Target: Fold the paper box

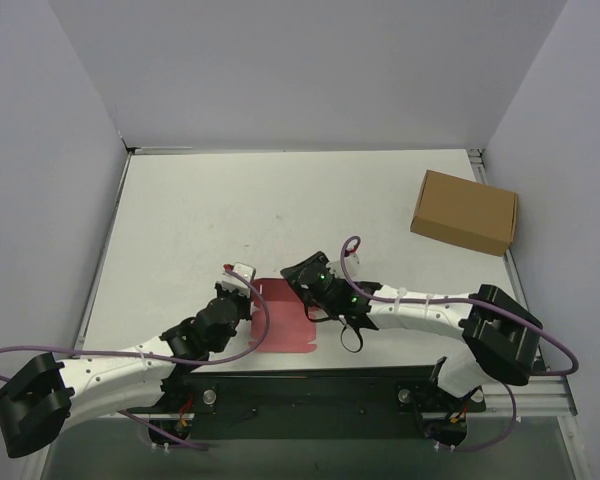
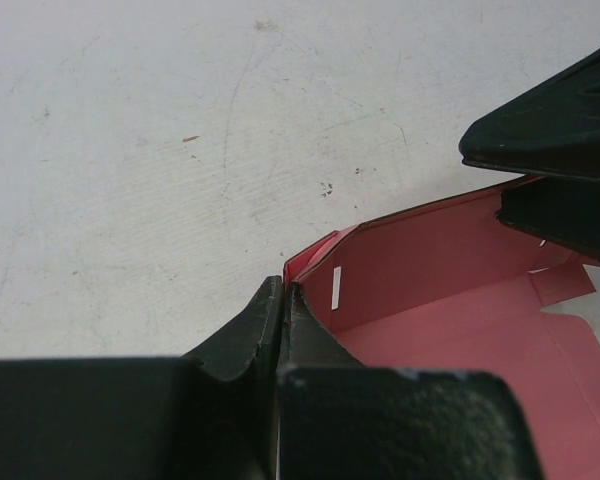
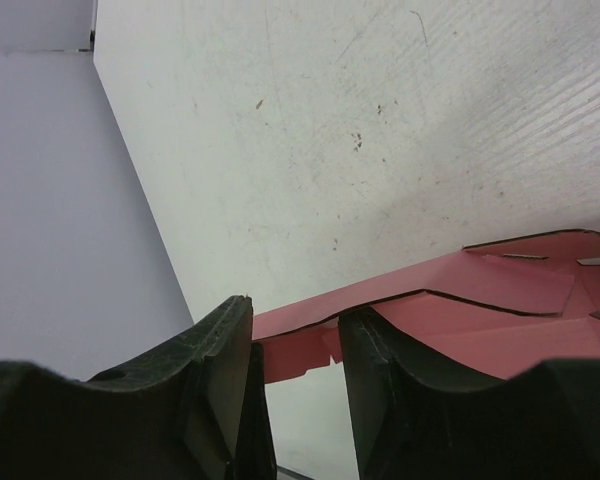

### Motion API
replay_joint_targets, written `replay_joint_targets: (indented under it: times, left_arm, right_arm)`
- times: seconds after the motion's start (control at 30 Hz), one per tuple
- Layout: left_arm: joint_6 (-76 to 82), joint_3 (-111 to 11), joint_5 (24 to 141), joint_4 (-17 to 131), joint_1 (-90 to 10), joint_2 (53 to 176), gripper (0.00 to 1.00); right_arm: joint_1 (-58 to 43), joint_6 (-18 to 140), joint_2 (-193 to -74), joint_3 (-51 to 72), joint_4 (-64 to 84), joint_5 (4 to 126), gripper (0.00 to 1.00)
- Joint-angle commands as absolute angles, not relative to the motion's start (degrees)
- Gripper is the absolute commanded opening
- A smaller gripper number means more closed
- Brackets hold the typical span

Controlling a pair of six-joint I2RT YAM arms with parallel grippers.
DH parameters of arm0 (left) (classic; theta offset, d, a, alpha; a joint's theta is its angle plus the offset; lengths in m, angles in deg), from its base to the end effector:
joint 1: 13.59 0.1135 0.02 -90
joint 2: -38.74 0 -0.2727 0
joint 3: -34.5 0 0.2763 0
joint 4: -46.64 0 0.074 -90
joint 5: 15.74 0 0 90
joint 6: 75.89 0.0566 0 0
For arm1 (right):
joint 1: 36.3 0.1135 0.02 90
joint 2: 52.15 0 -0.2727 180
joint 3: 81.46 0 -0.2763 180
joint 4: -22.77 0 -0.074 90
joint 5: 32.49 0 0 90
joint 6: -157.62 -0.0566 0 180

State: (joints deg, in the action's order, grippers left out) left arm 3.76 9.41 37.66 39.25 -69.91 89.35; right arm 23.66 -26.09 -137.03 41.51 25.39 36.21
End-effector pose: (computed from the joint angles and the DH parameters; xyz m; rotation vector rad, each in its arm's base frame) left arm 0.1444 -0.1559 0.1681 0.3020 1.8036 -0.2170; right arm 0.1953 0.2967 0.2020 0.9037 2.0609 1.2843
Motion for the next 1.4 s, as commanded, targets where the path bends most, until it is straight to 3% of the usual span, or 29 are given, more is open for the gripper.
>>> replay_joint_targets:
  times: [0.0, 0.17, 0.37, 0.7, 1.03, 1.27, 1.37]
  left_arm:
    - [2.86, 9.83, 36.65, 36.76, -70.19, 88.22, 0.0]
    - [2.95, 10.01, 36.82, 36.41, -70.19, 88.22, 0.0]
    - [3.13, 10.1, 37.53, 35.8, -70.19, 88.57, 0.0]
    - [4.53, 10.45, 41.83, 34.92, -70.19, 87.78, 0.01]
    - [5.32, 12.03, 51.22, 35.71, -70.37, 82.96, 0.56]
    - [1.55, 12.21, 56.51, 41.76, -69.84, 73.82, 0.76]
    - [-1.61, 8.89, 58.52, 48.61, -67.22, 71.87, 0.78]
  right_arm:
    - [22.85, -27.48, -138.28, 39.86, 24.64, 34.57, 0.4]
    - [22.06, -26.52, -138.28, 39.95, 24.91, 35.01, 0.36]
    - [21.09, -24.5, -139.16, 40.91, 28.76, 37.12, 0.21]
    - [20.74, -22.38, -139.95, 42.75, 33.16, 37.48, 0.1]
    - [19.95, -23.0, -140.13, 47.42, 40.28, 38.09, 0.0]
    - [19.33, -21.86, -139.6, 50.31, 43.98, 39.32, 0.0]
    - [19.24, -21.07, -138.99, 52.68, 46.08, 39.5, 0.0]
